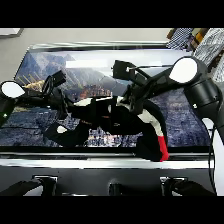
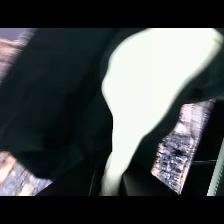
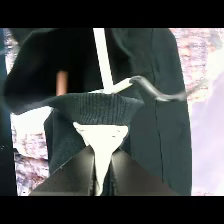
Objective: Fold the clothes and pants, and hang the long-sleeved shirts on hangers.
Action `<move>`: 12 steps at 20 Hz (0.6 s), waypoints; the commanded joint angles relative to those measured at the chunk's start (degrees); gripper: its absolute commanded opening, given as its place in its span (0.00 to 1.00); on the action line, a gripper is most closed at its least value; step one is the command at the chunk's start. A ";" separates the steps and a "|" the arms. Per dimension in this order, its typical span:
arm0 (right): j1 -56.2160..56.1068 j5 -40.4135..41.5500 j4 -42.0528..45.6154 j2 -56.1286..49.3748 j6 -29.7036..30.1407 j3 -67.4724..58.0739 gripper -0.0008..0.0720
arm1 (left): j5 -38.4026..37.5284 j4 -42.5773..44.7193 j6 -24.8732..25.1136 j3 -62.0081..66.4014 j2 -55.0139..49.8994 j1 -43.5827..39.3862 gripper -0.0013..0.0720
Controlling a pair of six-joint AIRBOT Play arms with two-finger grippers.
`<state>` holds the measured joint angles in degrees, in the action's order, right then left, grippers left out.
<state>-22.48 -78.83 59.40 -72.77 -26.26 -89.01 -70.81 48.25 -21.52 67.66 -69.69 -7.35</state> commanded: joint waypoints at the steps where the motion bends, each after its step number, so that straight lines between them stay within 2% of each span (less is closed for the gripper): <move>1: -0.09 -0.63 -0.72 0.04 0.11 -0.02 0.06 | -3.13 -0.96 2.27 0.07 -0.22 0.15 0.06; 3: -0.09 -0.61 -0.68 0.07 -0.22 -0.02 0.10 | -3.15 -0.96 2.25 0.07 0.20 0.17 0.06; 5: -0.09 0.90 1.03 0.92 -5.55 -0.02 0.62 | -3.06 -0.94 2.27 0.07 0.90 0.20 0.06; 6: -0.09 2.38 3.54 2.03 -9.31 -0.04 0.73 | -2.69 -0.94 2.27 0.07 1.36 0.17 0.06; 8: 0.55 3.45 9.25 5.33 -11.63 -0.55 0.76 | -1.53 -0.94 2.27 0.07 2.75 0.15 0.06; 12: 8.41 2.21 13.42 14.58 -15.67 -0.79 0.76 | -0.74 -0.92 2.29 0.07 6.19 0.11 0.06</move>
<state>-18.87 -76.16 68.42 -63.68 -37.85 -89.60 -72.20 47.42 -19.44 67.66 -65.65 -7.22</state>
